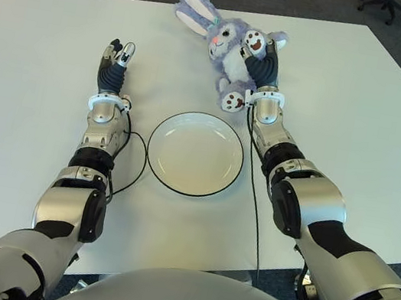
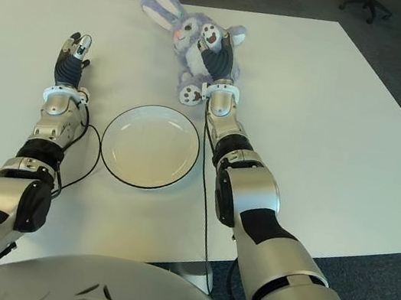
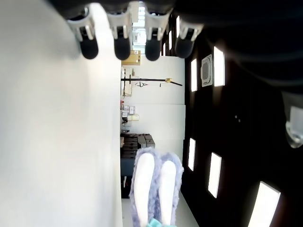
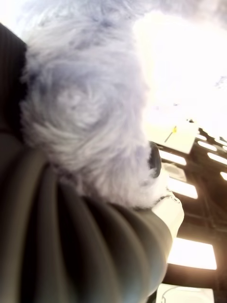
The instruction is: Put the doll into the plate.
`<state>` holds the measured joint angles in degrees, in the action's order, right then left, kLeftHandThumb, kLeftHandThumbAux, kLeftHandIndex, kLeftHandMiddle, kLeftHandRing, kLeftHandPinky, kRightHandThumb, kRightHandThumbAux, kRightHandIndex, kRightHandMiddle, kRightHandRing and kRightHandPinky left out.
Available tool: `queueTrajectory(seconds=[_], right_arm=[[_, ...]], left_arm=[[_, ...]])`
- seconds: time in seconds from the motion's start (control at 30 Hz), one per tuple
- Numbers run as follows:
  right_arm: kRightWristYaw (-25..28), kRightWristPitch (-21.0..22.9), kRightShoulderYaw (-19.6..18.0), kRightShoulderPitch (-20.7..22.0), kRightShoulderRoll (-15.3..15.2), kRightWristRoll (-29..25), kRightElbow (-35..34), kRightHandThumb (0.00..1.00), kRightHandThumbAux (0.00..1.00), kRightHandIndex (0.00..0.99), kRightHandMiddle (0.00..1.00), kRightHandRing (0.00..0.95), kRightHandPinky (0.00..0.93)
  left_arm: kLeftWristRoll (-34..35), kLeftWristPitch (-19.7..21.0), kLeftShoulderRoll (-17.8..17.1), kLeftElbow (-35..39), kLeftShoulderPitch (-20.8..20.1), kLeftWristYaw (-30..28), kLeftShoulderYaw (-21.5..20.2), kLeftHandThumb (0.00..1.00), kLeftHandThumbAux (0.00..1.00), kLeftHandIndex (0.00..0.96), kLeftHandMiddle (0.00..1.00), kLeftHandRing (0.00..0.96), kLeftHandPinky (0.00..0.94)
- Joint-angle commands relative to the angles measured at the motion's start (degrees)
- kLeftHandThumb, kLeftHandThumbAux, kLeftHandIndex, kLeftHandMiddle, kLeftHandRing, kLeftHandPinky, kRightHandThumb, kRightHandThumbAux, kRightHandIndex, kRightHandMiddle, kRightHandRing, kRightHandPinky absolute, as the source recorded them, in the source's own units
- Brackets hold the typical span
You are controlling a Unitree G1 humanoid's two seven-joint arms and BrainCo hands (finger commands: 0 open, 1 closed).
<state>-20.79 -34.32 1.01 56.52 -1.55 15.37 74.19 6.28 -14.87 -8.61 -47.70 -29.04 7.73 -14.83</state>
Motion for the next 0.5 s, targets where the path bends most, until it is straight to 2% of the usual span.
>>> queueTrajectory(seconds=[0.03, 0.5], right_arm=[[-1.3, 1.1, -0.3, -0.9, 0.2, -0.4, 0.7, 0.709, 0.709, 0.443, 0.843, 0.858, 0.837], [-6.9, -0.6, 0.0, -0.5, -0.2, 0.5, 0.5, 0.728, 0.7, 0.443, 0.816, 0.844, 0.856]], left_arm=[[0.5, 3.6, 1.8, -3.1, 5.4, -0.4, 0.1, 0.0, 0.389, 0.0, 0.071, 0.056, 0.019], [0.3, 3.7, 1.7, -3.1, 5.6, -0.7, 0.3, 0.0, 0.382, 0.0, 0.059, 0.041, 0.005]])
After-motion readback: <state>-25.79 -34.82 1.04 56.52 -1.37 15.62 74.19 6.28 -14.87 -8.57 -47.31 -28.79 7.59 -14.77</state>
